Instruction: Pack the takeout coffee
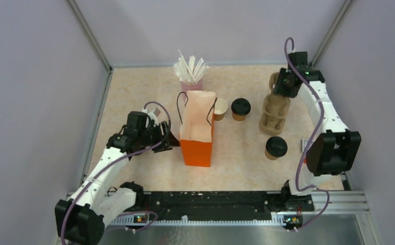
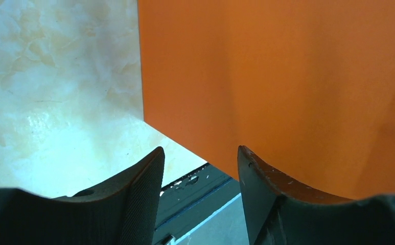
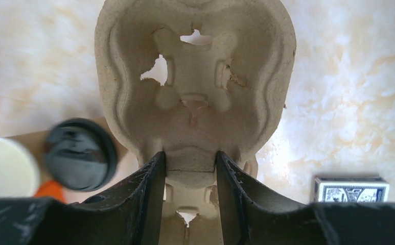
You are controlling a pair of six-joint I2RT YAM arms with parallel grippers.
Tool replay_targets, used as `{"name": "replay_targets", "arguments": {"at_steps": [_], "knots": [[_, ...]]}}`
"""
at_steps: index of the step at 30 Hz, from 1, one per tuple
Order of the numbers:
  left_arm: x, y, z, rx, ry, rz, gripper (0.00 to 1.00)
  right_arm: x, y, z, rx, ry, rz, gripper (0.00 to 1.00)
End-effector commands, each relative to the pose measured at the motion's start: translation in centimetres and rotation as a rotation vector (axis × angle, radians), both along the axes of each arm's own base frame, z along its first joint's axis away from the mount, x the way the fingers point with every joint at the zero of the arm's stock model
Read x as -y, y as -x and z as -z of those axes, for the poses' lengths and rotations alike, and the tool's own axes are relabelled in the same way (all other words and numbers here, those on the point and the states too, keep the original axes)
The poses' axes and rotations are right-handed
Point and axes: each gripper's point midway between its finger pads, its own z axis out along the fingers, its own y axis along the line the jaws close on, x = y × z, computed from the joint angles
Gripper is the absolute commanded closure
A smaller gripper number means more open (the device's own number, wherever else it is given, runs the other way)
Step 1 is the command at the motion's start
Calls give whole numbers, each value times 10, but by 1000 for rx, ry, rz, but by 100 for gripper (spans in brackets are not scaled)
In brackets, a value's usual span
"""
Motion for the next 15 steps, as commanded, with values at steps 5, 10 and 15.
{"name": "replay_targets", "arguments": {"at_steps": [5,10,15], "knots": [[32,-7,-12,39,89,51,41,-51,13,-183,364,-166,-111,62],[62,8,-18,44,108,110,41,-112,35,-242,457,-321,-220,62],[58,12,-34,65,78,73,41,-174,61,-293,545,-498,-318,63]]}}
